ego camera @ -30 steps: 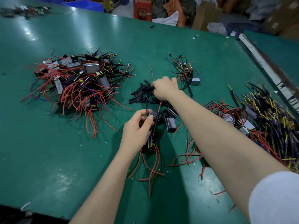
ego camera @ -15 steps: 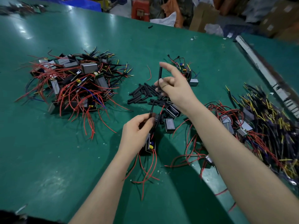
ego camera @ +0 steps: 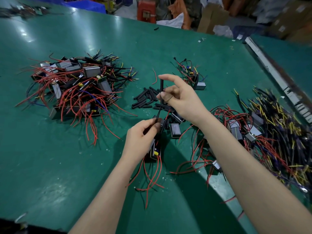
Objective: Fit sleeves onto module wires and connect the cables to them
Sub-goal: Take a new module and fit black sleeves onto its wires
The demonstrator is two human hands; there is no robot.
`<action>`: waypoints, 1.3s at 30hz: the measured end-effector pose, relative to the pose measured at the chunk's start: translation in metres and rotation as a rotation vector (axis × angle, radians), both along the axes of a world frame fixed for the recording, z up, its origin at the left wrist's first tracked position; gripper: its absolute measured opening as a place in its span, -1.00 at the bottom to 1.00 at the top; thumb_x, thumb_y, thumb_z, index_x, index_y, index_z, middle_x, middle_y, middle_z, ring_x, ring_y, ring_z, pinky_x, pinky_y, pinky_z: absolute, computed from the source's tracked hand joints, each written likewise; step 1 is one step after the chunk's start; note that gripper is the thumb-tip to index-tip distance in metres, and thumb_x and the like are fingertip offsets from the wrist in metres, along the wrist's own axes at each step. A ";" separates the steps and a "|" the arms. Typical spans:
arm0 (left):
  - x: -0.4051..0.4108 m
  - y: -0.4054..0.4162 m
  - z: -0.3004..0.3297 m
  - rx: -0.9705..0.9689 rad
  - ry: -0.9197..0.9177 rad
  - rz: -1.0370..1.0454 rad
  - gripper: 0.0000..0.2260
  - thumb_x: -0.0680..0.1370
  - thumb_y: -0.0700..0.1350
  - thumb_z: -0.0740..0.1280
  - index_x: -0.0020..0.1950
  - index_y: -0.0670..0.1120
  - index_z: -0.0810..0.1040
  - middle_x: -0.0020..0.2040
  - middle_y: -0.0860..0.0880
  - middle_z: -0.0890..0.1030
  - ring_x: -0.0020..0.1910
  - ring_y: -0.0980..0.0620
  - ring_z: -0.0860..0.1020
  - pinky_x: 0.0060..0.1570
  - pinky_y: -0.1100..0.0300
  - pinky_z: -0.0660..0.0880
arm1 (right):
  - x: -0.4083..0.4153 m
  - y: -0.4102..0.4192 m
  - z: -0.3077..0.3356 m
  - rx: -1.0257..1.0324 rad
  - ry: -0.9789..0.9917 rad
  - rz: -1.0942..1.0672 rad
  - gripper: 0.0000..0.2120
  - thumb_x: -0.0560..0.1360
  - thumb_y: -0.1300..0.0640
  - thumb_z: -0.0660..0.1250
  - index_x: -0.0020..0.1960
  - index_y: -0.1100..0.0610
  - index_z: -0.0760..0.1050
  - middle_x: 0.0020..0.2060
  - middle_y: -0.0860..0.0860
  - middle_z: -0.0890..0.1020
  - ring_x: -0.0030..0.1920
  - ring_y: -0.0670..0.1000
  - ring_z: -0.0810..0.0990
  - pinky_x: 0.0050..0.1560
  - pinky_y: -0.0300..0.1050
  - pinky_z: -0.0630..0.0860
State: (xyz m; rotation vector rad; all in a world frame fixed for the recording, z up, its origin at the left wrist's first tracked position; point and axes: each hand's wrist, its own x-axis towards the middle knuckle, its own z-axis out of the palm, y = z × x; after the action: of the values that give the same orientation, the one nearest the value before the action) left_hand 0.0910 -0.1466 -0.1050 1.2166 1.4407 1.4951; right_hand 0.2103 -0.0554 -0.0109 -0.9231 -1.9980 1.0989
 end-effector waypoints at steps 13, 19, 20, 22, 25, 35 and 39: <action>0.000 0.001 0.000 -0.006 0.058 0.080 -0.86 0.55 -0.17 0.33 0.04 -0.05 0.67 -0.04 0.04 0.68 -0.02 0.11 0.60 0.12 0.08 0.52 | 0.004 -0.005 -0.014 -0.003 0.014 -0.056 -0.64 0.57 0.31 0.26 0.25 -0.04 0.35 -0.17 0.06 0.65 -0.15 -0.03 0.58 0.06 -0.12 0.51; 0.001 0.002 0.001 -0.003 0.013 0.090 -0.79 0.54 -0.18 0.36 -0.09 0.16 0.59 -0.27 0.18 0.65 -0.24 0.24 0.56 -0.12 0.22 0.47 | -0.012 -0.029 -0.033 -0.014 0.144 -0.195 -0.66 0.53 0.26 0.32 0.18 -0.05 0.33 -0.17 0.06 0.68 -0.05 0.05 0.64 0.18 0.03 0.49; 0.001 0.002 0.000 -0.004 -0.006 0.106 -0.80 0.53 -0.18 0.37 -0.08 0.15 0.57 -0.28 0.14 0.65 -0.25 0.17 0.57 -0.13 0.16 0.49 | -0.013 -0.031 -0.037 0.002 0.125 -0.206 -0.66 0.53 0.24 0.34 0.19 -0.06 0.34 -0.17 0.03 0.68 -0.05 0.01 0.63 0.16 -0.02 0.48; 0.000 0.002 0.000 -0.001 -0.042 0.143 -0.80 0.50 -0.17 0.41 -0.03 0.10 0.47 -0.33 0.08 0.63 -0.30 0.07 0.54 -0.17 0.07 0.46 | -0.014 -0.036 -0.043 0.019 0.089 -0.217 -0.63 0.51 0.19 0.37 0.24 -0.06 0.36 -0.20 -0.06 0.67 -0.10 -0.09 0.60 0.06 -0.15 0.46; 0.000 0.002 -0.001 0.010 -0.045 0.133 -0.70 0.48 -0.16 0.43 0.03 0.10 0.36 -0.36 0.10 0.62 -0.36 0.07 0.50 -0.23 0.11 0.40 | -0.011 -0.041 -0.050 0.061 0.002 -0.222 -0.50 0.49 0.17 0.40 0.37 0.00 0.32 -0.25 -0.19 0.60 -0.16 -0.14 0.56 -0.03 -0.30 0.41; 0.005 -0.003 0.002 -0.002 0.253 0.080 -0.43 0.28 0.20 0.24 0.27 0.09 0.36 0.02 0.16 0.51 0.00 0.17 0.51 0.02 0.28 0.40 | 0.006 -0.051 -0.051 0.113 -0.187 -0.208 -0.87 0.56 0.05 0.31 0.08 0.07 0.50 -0.10 -0.11 0.59 0.02 -0.03 0.54 0.02 -0.13 0.44; 0.007 -0.002 0.003 0.067 0.285 0.075 -0.62 0.40 0.10 0.24 0.18 0.05 0.47 0.07 0.06 0.55 0.06 0.09 0.51 0.11 0.16 0.44 | 0.004 -0.049 -0.046 0.129 -0.143 -0.228 -0.89 0.57 0.05 0.30 0.02 0.07 0.52 -0.12 -0.07 0.60 -0.02 -0.07 0.54 0.02 -0.16 0.45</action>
State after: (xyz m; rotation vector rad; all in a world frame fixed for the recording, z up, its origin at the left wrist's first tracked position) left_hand 0.0978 -0.1488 -0.1022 1.4790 1.6472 1.4744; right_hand 0.2140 -0.1048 -0.0570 -1.1550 -1.9925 0.7886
